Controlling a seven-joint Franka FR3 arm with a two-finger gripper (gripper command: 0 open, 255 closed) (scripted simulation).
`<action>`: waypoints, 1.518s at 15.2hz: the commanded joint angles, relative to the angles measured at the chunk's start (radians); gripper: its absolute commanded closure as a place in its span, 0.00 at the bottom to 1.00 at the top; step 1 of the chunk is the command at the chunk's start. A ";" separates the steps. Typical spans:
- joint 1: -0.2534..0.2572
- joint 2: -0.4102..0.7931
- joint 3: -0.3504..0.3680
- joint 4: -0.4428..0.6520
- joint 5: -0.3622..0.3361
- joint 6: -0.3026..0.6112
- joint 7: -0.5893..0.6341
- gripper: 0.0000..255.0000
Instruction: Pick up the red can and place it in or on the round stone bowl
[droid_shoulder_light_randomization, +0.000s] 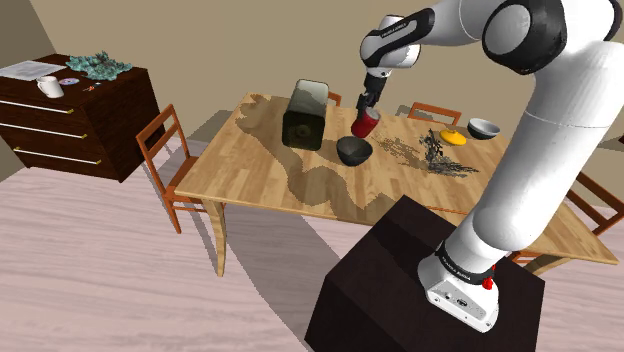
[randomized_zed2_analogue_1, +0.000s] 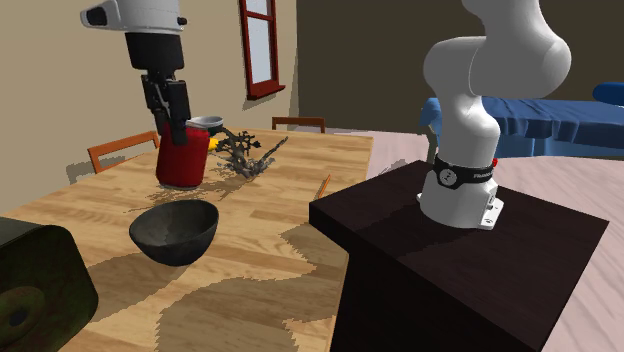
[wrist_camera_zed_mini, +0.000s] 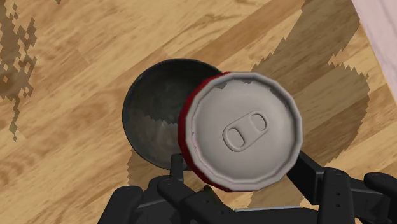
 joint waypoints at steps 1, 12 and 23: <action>-0.020 0.072 0.001 0.112 0.030 -0.048 -0.025 1.00; -0.059 0.206 0.019 0.187 0.090 0.000 -0.069 1.00; -0.073 0.281 0.040 0.147 0.130 0.110 -0.096 1.00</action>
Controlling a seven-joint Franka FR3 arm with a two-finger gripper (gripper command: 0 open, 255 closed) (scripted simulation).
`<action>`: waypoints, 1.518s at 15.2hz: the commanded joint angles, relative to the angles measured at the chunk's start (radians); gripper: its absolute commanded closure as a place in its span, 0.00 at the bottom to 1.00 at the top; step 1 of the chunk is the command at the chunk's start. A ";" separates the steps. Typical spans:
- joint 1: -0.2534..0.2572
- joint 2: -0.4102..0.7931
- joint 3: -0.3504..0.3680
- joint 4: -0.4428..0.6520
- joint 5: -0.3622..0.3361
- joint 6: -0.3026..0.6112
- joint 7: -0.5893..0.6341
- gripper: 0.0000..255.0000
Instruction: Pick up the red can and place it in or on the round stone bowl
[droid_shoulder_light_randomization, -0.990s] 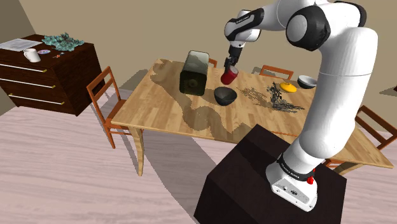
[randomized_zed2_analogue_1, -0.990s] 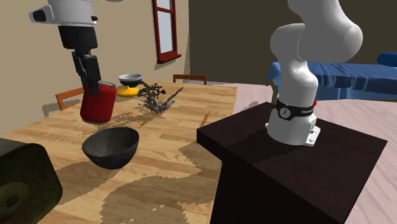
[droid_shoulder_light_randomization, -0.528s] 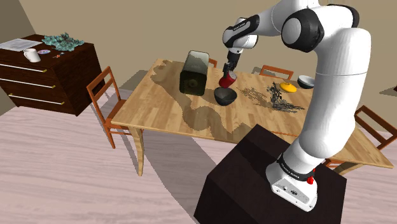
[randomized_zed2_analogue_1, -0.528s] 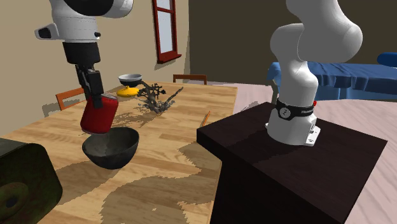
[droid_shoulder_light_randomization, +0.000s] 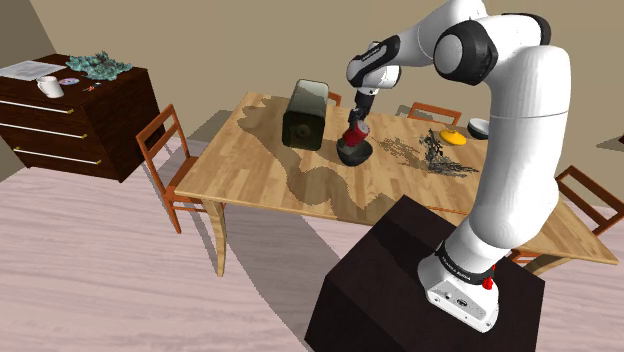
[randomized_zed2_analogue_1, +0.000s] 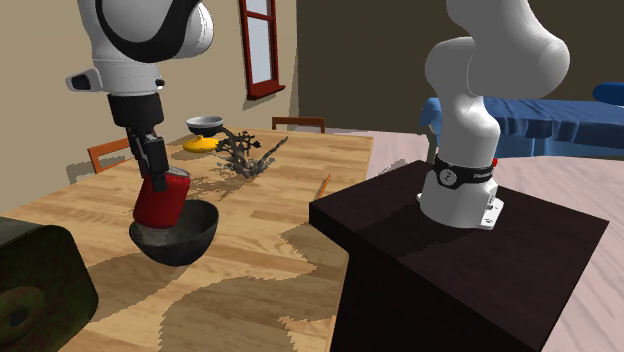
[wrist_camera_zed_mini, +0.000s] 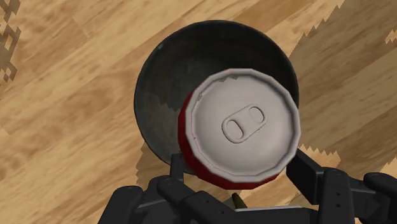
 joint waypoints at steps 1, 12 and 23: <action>0.000 0.005 0.002 -0.001 0.003 0.008 0.000 1.00; 0.000 0.005 0.002 -0.001 0.003 0.008 0.000 0.00; 0.014 -0.067 -0.019 0.027 -0.034 -0.088 0.023 0.00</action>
